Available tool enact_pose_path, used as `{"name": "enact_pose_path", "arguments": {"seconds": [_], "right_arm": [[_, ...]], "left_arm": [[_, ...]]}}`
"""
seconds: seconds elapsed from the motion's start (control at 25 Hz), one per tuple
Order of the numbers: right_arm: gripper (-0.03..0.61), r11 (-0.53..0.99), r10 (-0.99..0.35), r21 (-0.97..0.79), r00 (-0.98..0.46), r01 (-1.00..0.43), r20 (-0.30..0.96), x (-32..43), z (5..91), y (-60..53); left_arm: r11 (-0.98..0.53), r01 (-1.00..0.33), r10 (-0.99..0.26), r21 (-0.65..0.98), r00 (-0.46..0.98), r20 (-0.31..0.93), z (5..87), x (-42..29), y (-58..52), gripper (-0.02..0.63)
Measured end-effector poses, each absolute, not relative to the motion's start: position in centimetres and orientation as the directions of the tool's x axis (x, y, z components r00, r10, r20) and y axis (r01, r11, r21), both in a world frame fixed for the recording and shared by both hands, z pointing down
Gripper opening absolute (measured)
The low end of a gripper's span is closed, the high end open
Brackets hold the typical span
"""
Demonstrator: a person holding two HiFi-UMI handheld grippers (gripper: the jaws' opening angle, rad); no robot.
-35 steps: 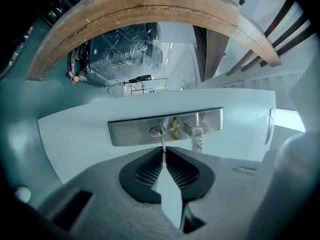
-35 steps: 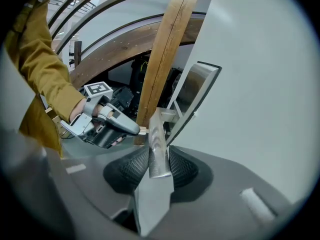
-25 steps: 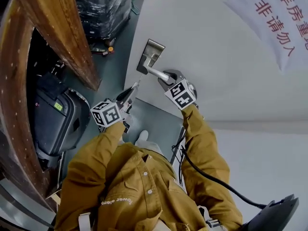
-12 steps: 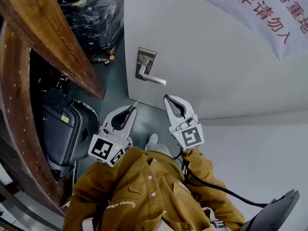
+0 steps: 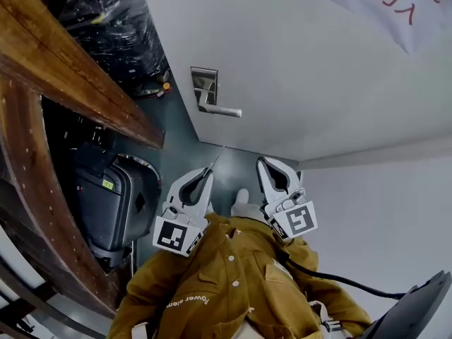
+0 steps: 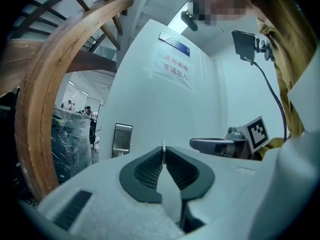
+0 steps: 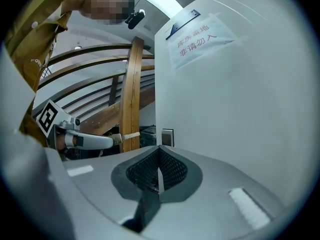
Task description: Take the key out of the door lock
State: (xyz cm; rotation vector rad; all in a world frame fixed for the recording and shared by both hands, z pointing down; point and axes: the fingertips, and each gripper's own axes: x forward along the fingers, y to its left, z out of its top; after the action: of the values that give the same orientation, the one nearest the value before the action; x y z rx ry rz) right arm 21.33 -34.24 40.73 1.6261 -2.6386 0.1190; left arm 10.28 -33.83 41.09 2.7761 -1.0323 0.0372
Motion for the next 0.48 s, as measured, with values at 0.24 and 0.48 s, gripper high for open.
{"name": "enact_pose_path", "arguments": {"seconds": [0.24,0.48], "right_arm": [[0.006,0.461,-0.884,-0.02,-0.461,-0.887,0.073,20.77,40.24,-33.92],[0.006,0.478,-0.875,-0.016,-0.478,-0.878,0.075,20.37,39.78,-33.94]], "left_arm": [[-0.747,-0.651,-0.647,0.136,0.758,0.076,40.53,10.8,-33.93,0.02],[-0.749,-0.651,-0.641,0.127,0.759,0.111,40.85,10.95,-33.77,0.02]]}}
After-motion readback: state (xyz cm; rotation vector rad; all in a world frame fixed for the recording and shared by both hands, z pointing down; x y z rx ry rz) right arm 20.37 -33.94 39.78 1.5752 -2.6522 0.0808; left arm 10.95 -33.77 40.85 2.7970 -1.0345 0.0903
